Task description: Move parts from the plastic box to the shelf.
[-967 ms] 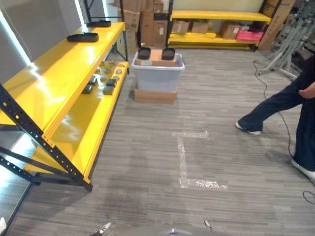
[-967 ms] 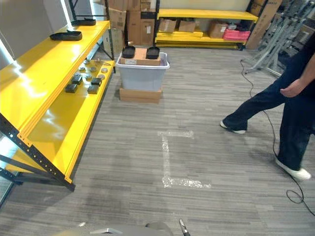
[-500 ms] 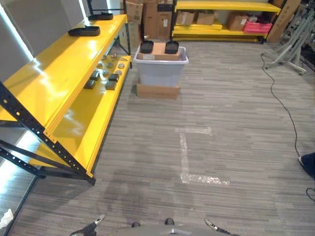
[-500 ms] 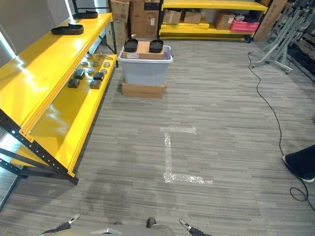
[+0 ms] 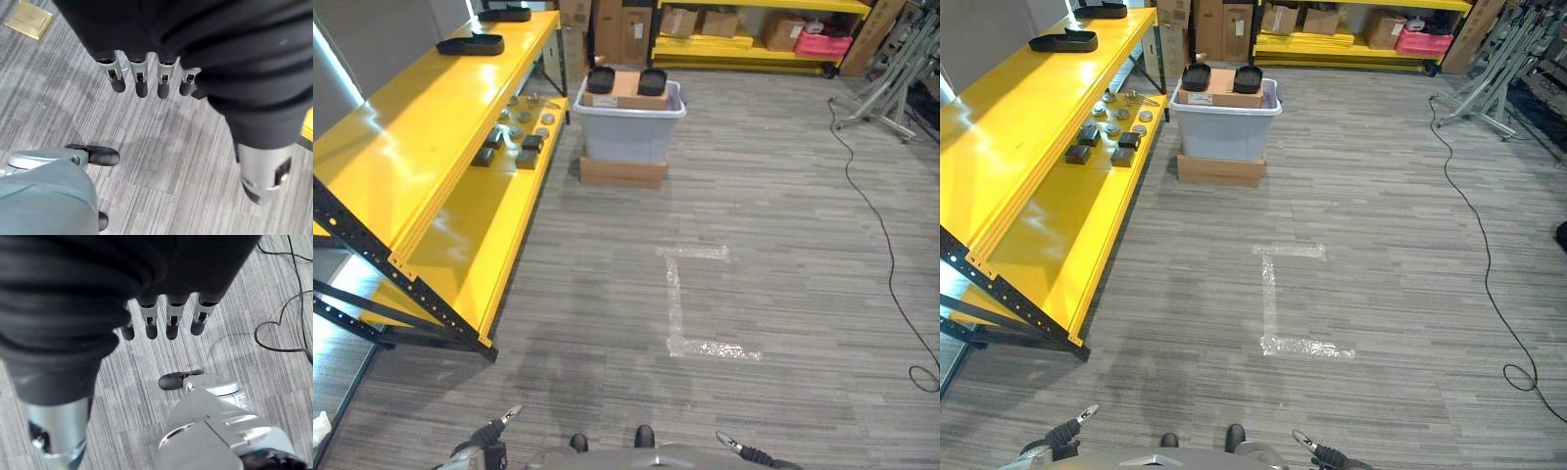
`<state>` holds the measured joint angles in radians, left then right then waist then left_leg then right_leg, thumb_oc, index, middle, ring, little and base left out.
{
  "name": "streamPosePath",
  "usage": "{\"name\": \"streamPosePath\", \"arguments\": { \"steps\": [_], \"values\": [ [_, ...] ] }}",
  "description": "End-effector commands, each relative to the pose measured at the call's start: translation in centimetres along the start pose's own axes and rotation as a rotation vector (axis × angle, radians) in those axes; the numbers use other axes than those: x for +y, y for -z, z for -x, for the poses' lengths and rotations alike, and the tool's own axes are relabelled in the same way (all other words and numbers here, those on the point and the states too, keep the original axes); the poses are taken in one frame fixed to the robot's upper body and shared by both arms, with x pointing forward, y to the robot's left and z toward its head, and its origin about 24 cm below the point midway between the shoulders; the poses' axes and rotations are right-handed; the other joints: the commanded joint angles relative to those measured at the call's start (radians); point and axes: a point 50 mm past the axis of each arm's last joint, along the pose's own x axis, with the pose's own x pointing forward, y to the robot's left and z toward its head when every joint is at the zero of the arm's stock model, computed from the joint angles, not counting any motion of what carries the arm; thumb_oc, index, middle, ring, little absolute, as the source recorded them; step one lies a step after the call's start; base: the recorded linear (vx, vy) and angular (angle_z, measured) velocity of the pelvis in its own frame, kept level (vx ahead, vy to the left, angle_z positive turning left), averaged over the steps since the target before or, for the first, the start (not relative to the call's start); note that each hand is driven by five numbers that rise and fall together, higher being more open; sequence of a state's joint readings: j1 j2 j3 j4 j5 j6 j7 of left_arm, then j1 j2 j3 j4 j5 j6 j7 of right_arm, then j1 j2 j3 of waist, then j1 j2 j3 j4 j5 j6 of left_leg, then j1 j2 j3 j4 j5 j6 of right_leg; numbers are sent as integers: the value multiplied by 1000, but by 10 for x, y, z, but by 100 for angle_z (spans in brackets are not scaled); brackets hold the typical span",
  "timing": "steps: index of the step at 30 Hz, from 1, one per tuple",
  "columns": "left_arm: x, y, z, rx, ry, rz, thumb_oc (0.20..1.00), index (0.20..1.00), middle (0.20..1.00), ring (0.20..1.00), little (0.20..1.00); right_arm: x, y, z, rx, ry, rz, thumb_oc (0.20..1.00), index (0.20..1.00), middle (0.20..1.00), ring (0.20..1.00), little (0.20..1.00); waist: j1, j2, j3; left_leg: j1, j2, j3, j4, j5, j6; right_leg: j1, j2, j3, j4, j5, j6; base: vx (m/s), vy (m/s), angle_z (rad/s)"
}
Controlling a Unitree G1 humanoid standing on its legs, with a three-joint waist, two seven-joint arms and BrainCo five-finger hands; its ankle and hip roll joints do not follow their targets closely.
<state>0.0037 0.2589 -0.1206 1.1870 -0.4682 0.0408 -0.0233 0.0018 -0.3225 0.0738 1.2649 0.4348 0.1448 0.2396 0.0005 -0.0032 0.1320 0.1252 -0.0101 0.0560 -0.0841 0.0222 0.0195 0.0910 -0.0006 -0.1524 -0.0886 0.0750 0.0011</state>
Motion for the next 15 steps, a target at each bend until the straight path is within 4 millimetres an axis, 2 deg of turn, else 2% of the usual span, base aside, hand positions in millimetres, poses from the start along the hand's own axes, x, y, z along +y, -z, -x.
{"name": "streamPosePath", "arguments": {
  "steps": [1, 3, 5, 9, 12, 14, 15],
  "values": [
    [-3, -16, -2, -32, 42, -14, 1000, 1000, 1000, 1000, 1000, 0, 6, 0, 67, 3, 18, 1000, 1000, 1000, 1000, 1000, 0, -7, 0, 5, -19, 77, -3, -68, 3, 62, -23, -42, 3, -96, 64, 0, 0, 0],
    [-6, -13, -2, -12, 68, -39, 1000, 1000, 1000, 1000, 1000, -2, 2, -1, 18, 48, -79, 1000, 1000, 1000, 1000, 1000, 1, -7, -5, 7, -19, 76, -3, -68, 2, 64, -24, -44, 3, -95, 67, 0, 0, 0],
    [-7, -12, -2, -5, 66, -44, 1000, 1000, 1000, 1000, 1000, -3, -1, 0, 3, 53, -74, 1000, 1000, 1000, 1000, 1000, -3, -5, -7, 6, -18, 78, -3, -69, 3, 62, -24, -43, 5, -95, 67, 0, 0, 0],
    [-3, -11, -2, -3, 50, -25, 1000, 1000, 1000, 1000, 1000, -2, -10, 0, -44, 38, 73, 1000, 1000, 1000, 1000, 1000, -7, 0, -6, 11, -18, 80, -3, -72, 3, 64, -26, -39, 7, -98, 66, 0, 0, 0],
    [0, -12, -1, -36, 33, -16, 1000, 1000, 1000, 1000, 1000, 2, -11, -1, -58, 18, 100, 1000, 1000, 1000, 1000, 1000, -8, -3, -8, 11, -18, 81, -3, -73, 3, 63, -27, -37, 8, -97, 67, 0, 0, 0],
    [1, -16, -1, -77, 21, -20, 1000, 1000, 1000, 1000, 1000, 1, -15, -1, -94, 78, 180, 1000, 1000, 1000, 1000, 1000, -9, -4, -8, 9, -19, 81, -3, -73, 4, 61, -27, -32, 9, -97, 67, 0, 0, 0],
    [-1, -24, 0, -141, 46, -21, 1000, 1000, 1000, 1000, 1000, -5, -21, 1, -157, 191, 259, 1000, 1000, 1000, 1000, 1000, -7, -4, -5, 8, -18, 81, -3, -72, 4, 60, -28, -35, 9, -96, 68, 0, 0, 0]
  ]
}}
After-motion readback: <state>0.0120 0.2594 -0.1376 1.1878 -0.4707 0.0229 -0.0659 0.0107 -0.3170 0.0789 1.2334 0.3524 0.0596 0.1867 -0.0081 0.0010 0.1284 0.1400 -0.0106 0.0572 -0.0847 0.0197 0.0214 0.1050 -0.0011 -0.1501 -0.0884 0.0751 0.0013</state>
